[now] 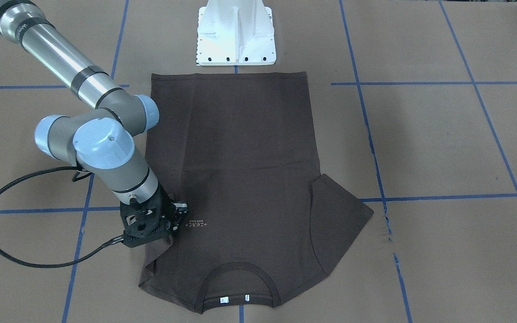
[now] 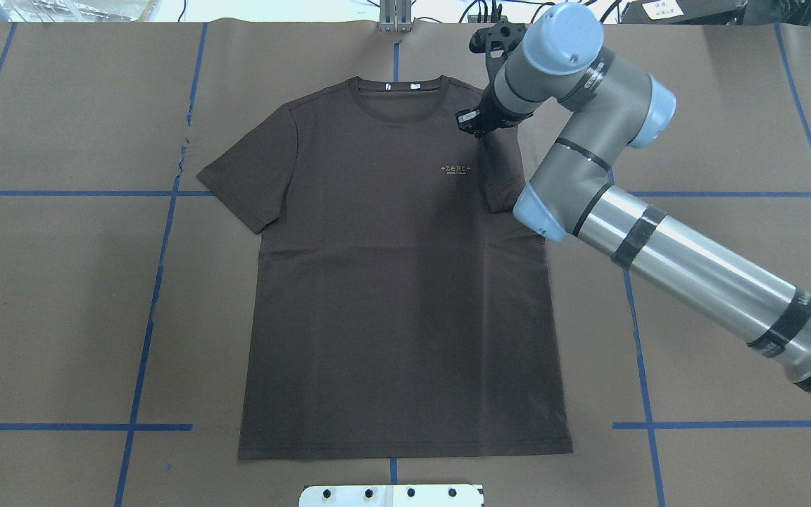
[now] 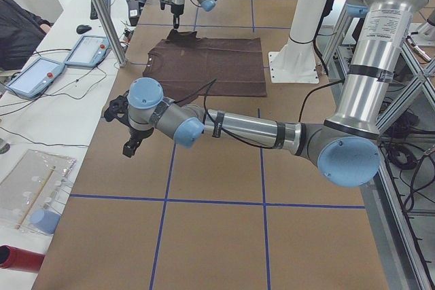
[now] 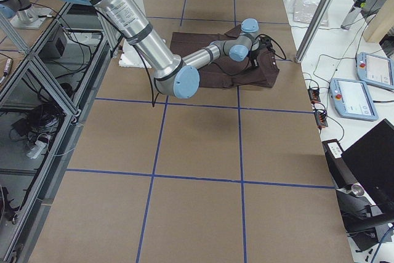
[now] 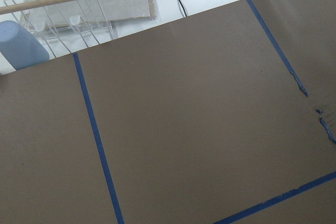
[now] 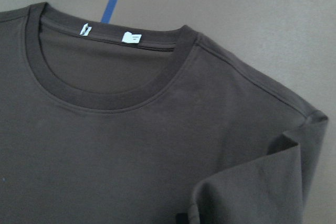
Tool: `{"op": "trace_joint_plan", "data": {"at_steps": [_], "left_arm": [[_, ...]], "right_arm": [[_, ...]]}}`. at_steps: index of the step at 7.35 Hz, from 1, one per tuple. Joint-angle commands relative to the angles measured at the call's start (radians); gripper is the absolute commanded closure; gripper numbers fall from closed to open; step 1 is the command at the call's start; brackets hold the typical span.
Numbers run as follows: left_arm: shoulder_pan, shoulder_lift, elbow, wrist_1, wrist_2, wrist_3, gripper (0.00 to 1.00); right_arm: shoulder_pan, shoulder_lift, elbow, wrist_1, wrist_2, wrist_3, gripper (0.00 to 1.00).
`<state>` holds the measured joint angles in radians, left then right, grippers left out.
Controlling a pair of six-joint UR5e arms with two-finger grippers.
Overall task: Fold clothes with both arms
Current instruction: 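Fold the sleeve with the right gripper inward across the shirt body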
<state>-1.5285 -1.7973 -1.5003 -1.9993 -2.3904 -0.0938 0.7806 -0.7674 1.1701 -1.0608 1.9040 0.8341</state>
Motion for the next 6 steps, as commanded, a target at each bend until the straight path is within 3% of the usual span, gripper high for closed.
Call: {"op": "trace_joint_plan", "data": {"at_steps": [1, 2, 4, 6], "left_arm": [[0.001, -0.002, 0.002, 0.004, -0.001, -0.001, 0.0], [0.001, -0.004, 0.002, 0.005, -0.001, -0.001, 0.0], [0.001, -0.005, 0.002, 0.007, -0.001, -0.003, 0.0], [0.001, -0.008, 0.003, 0.001, 0.0, -0.003, 0.0]], "right_arm": [[-0.056, 0.022, -0.015, 0.004, -0.08, 0.016, 1.0], [-0.057, 0.022, -0.016, 0.007, -0.079, 0.016, 1.0], [-0.06, 0.02, -0.017, 0.021, -0.079, 0.017, 0.01], [-0.052, 0.02, -0.013, 0.018, -0.069, 0.057, 0.0]]}}
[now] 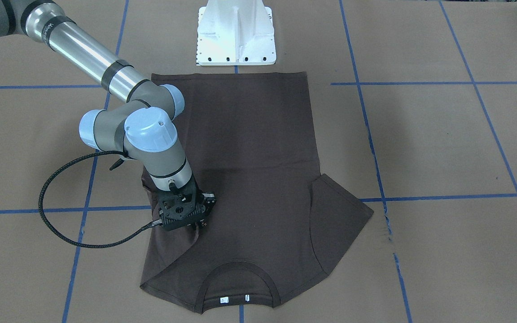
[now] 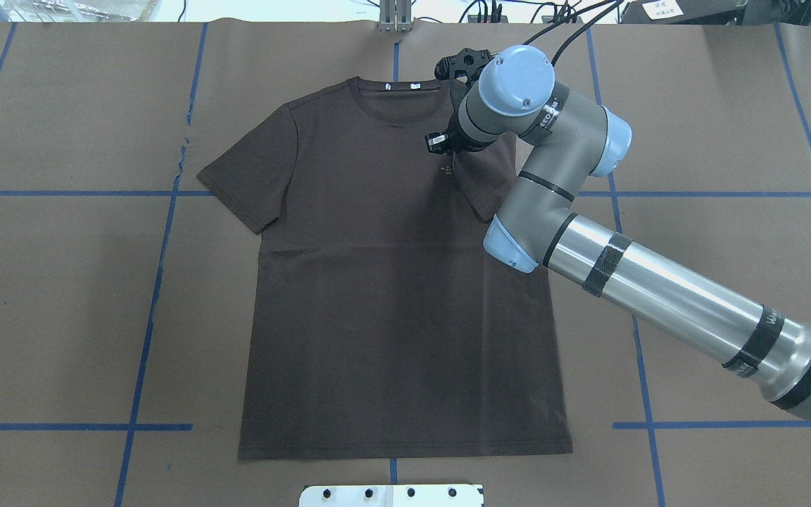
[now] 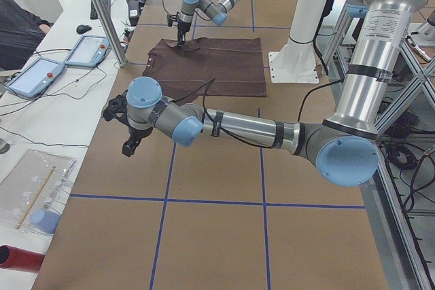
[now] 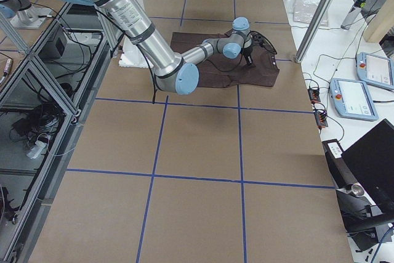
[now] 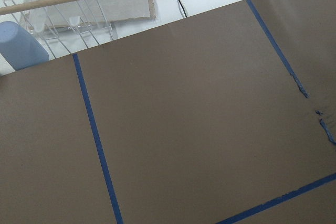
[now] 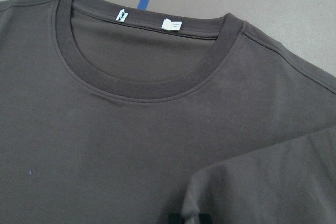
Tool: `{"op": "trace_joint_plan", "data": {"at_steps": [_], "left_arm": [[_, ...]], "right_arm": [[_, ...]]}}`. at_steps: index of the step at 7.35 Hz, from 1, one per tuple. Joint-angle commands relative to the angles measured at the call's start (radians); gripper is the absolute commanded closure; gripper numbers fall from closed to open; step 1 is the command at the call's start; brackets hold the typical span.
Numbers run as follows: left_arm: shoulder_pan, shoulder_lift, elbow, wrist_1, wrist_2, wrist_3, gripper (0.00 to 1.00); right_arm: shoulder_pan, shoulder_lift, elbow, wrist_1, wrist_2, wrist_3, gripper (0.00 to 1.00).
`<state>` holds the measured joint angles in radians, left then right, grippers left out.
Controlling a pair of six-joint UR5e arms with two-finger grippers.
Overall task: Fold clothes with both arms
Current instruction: 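Fold the sleeve with the right gripper inward across the shirt body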
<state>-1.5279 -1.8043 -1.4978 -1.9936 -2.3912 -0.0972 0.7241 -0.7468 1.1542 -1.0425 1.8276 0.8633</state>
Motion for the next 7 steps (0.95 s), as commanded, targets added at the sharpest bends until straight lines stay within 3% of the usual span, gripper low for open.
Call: {"op": "trace_joint_plan", "data": {"at_steps": [1, 2, 4, 6, 7], "left_arm": [[0.014, -0.007, -0.004, -0.014, 0.003, -0.069, 0.0], [0.059, -0.013, -0.01, -0.052, 0.004, -0.176, 0.0], [0.19, -0.044, -0.013, -0.183, 0.062, -0.461, 0.0], [0.378, -0.059, -0.076, -0.234, 0.259, -0.731, 0.0], [0.479, -0.061, -0.103, -0.235, 0.371, -0.848, 0.0]], "right_arm": [[0.03, -0.006, 0.005, -0.014, 0.086, 0.039, 0.0], [0.079, -0.016, 0.021, -0.09, 0.211, 0.036, 0.0], [0.168, -0.115, 0.14, -0.224, 0.32, 0.02, 0.0], [0.208, -0.245, 0.27, -0.275, 0.326, -0.013, 0.0], [0.234, -0.27, 0.274, -0.278, 0.335, -0.074, 0.0]]}}
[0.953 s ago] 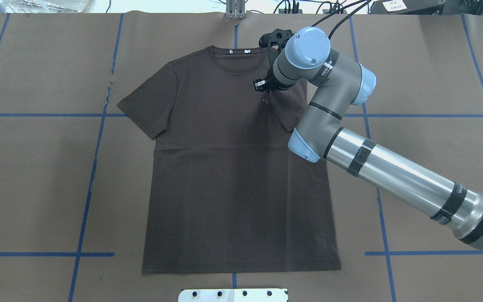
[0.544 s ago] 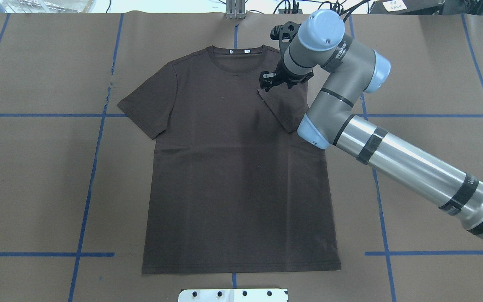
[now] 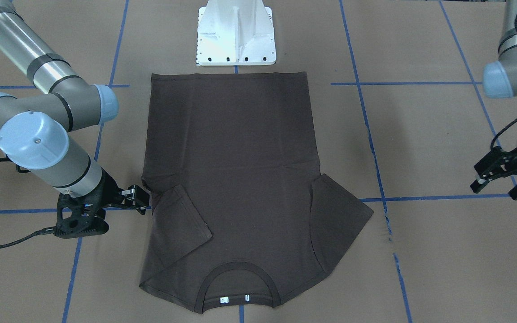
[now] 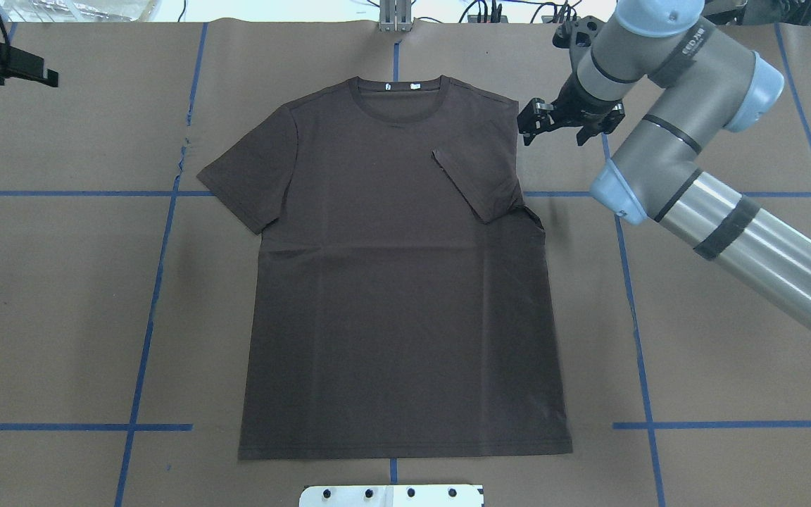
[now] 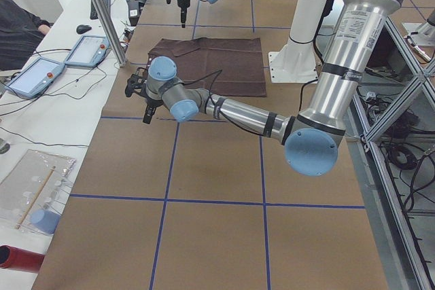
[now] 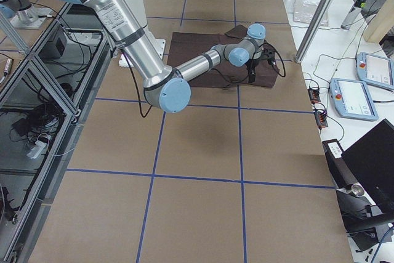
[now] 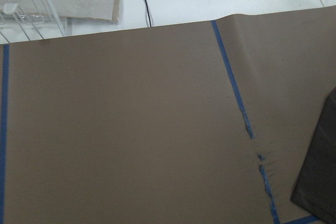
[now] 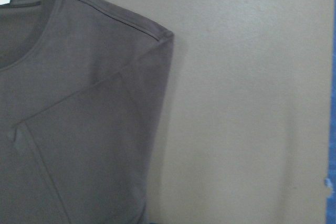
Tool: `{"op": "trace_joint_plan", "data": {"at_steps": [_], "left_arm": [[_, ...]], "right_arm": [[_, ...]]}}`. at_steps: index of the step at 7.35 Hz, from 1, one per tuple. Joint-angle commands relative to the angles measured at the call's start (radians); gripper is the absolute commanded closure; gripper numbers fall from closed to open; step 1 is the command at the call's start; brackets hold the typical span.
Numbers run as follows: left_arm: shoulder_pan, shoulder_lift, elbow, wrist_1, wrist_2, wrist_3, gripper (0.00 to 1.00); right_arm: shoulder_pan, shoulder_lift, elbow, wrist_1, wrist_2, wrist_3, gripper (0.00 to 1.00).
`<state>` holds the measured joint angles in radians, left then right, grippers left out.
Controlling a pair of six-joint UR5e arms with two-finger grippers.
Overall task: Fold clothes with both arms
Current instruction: 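Raise the right gripper away while the left arm moves toward the other sleeve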
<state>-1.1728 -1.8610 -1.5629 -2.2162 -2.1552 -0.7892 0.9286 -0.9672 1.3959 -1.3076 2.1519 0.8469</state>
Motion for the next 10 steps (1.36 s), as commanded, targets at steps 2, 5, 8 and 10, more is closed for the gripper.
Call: {"op": "trace_joint_plan", "data": {"at_steps": [2, 5, 8, 10], "left_arm": [[0.308, -0.013, -0.04, -0.013, 0.342, -0.324, 0.0], [0.426, -0.125, 0.116, -0.017, 0.477, -0.416, 0.0], [0.426, -0.127, 0.142, -0.016, 0.514, -0.412, 0.01], [0.426, -0.127, 0.152, -0.014, 0.515, -0.412, 0.01]], "right_arm": [[0.107, -0.097, 0.043, -0.03, 0.119, -0.162, 0.0], [0.092, -0.114, 0.049, -0.022, 0.106, -0.163, 0.0], [0.075, -0.107, 0.048, -0.021, 0.103, -0.158, 0.0], [0.075, -0.105, 0.043, -0.021, 0.103, -0.161, 0.0]]}}
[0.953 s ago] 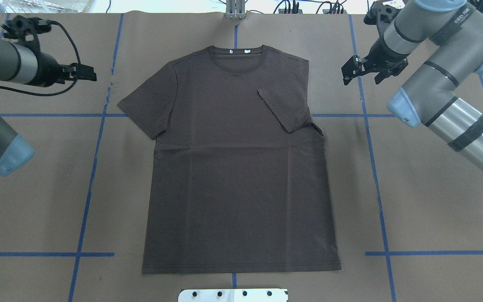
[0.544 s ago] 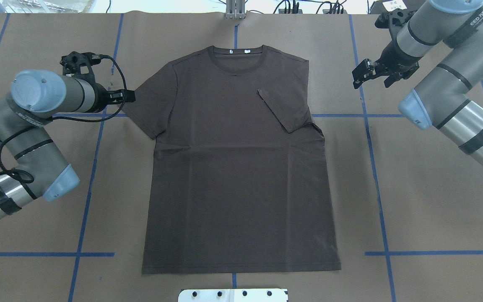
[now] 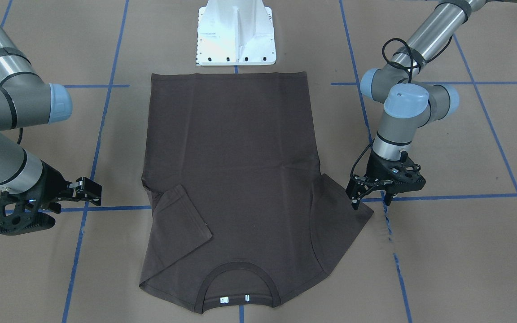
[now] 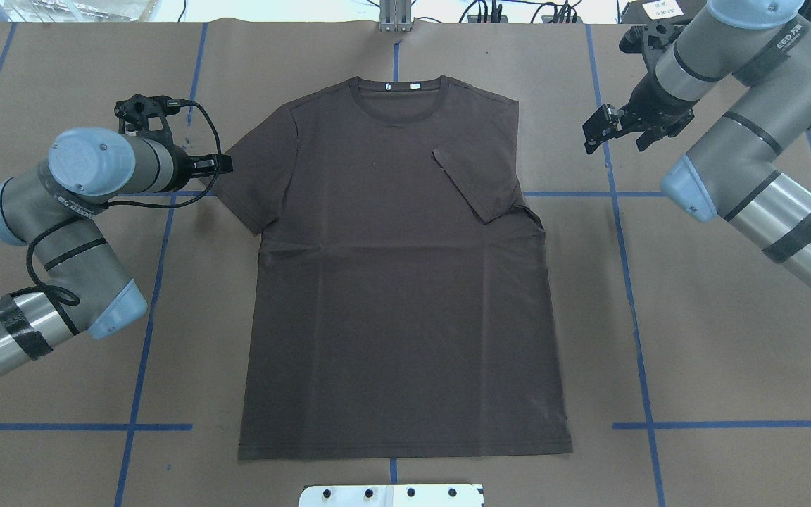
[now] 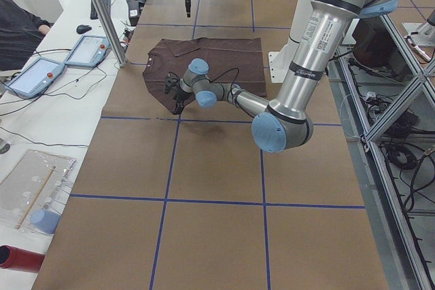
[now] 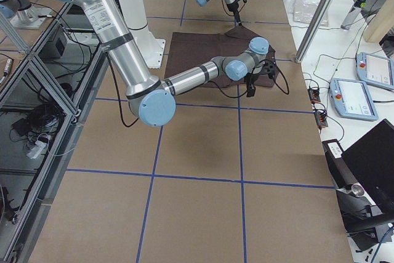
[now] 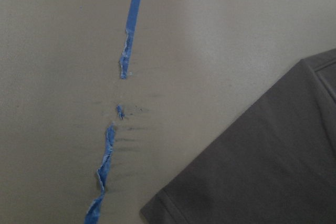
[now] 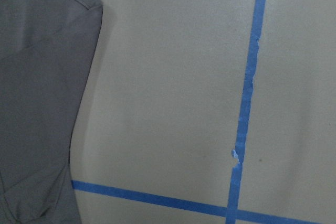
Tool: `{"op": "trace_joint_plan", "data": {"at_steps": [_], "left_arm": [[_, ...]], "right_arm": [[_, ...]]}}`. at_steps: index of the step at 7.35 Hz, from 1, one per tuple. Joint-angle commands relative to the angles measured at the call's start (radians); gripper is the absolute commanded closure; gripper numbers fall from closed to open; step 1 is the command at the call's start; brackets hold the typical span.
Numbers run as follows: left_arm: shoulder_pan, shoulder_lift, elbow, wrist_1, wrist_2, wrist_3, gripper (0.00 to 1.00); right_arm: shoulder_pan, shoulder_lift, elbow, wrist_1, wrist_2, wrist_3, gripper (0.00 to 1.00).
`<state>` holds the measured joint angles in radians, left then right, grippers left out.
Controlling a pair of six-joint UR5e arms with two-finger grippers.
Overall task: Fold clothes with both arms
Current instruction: 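Raise the right gripper away while the left arm moves toward the other sleeve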
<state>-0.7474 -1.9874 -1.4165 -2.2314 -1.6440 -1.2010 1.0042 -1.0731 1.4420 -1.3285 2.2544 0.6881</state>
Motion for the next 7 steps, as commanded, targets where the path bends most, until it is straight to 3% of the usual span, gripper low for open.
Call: {"op": "trace_joint_plan", "data": {"at_steps": [1, 4, 7], "left_arm": [[0.0, -0.001, 0.016, -0.001, 0.004, -0.003, 0.01], [0.002, -0.034, 0.088, -0.034, 0.039, -0.008, 0.01], [0.003, -0.039, 0.096, -0.034, 0.039, -0.009, 0.04]], "right_arm": [[-0.001, 0.002, -0.002, 0.0, -0.001, 0.001, 0.0], [-0.009, 0.005, -0.006, 0.0, -0.002, 0.005, 0.0], [-0.009, 0.007, -0.006, 0.0, -0.004, 0.005, 0.0]]}}
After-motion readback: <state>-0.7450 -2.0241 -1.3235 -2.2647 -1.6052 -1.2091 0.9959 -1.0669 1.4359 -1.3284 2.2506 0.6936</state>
